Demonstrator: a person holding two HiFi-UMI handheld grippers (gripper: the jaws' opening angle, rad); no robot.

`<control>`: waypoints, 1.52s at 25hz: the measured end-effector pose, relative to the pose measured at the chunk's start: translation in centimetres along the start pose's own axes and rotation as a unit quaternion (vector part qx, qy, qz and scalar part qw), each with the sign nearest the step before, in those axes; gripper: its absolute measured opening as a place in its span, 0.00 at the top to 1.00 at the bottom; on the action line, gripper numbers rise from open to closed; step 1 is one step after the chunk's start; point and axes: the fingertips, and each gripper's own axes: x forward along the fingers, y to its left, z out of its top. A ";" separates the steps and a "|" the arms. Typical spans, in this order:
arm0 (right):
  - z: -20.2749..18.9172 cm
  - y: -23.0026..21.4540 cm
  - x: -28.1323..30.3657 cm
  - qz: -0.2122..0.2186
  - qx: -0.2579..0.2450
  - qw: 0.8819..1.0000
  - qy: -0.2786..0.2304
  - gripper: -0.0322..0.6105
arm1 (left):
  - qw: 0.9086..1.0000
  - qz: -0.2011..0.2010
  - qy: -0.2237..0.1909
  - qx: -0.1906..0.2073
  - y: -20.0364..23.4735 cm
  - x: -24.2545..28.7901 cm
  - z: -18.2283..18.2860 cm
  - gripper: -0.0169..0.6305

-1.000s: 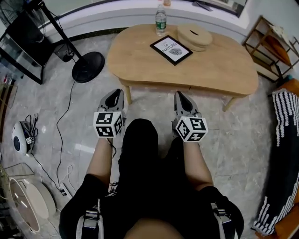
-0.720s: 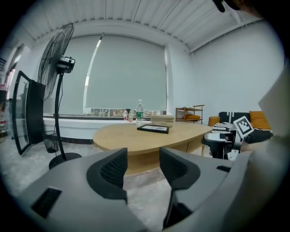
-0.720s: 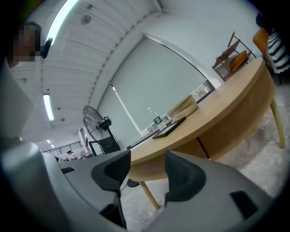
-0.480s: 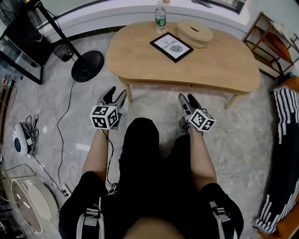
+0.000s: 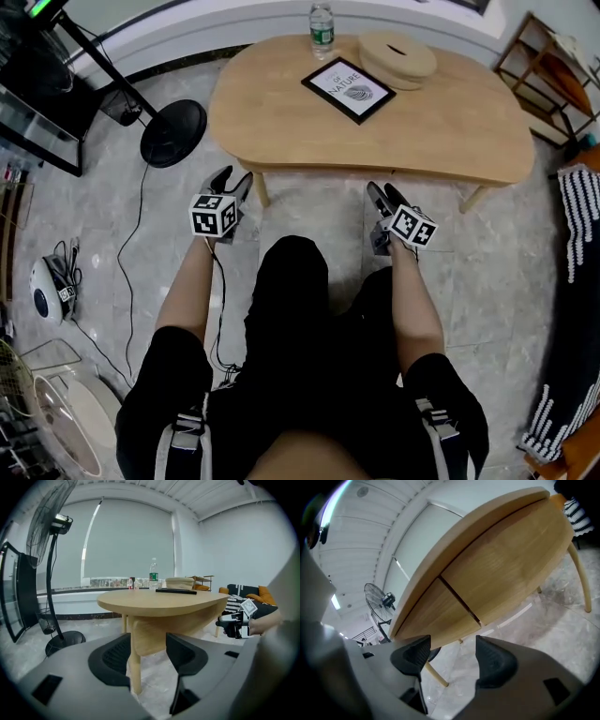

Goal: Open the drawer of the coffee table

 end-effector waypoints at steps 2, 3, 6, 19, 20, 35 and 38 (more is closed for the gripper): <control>0.3 -0.7 1.0 -0.002 0.006 1.000 -0.004 0.48 | 1.000 -0.012 0.003 -0.014 1.0 1.3 -0.1 0.60; 0.4 -1.1 1.4 -0.002 0.012 1.000 -0.008 0.48 | 1.000 -0.020 0.002 -0.019 1.3 1.9 -0.1 0.59; 0.8 -2.0 2.5 0.008 0.025 1.000 -0.017 0.49 | 0.999 -0.044 -0.008 -0.020 2.0 3.0 0.1 0.59; 1.9 -2.4 4.3 0.087 0.066 0.993 -0.033 0.52 | 0.992 -0.125 -0.006 0.000 1.3 5.5 1.0 0.60; 1.9 -2.4 4.2 0.089 0.070 0.993 -0.035 0.53 | 0.992 -0.124 -0.005 0.000 1.3 5.5 1.0 0.60; 1.0 -2.5 2.2 0.108 0.109 0.987 -0.042 0.57 | 0.993 -0.118 -0.003 -0.001 0.4 3.2 -0.1 0.63; 0.6 -2.4 1.3 0.111 0.110 0.987 -0.036 0.57 | 0.993 -0.116 0.000 0.001 -0.1 2.5 -0.5 0.63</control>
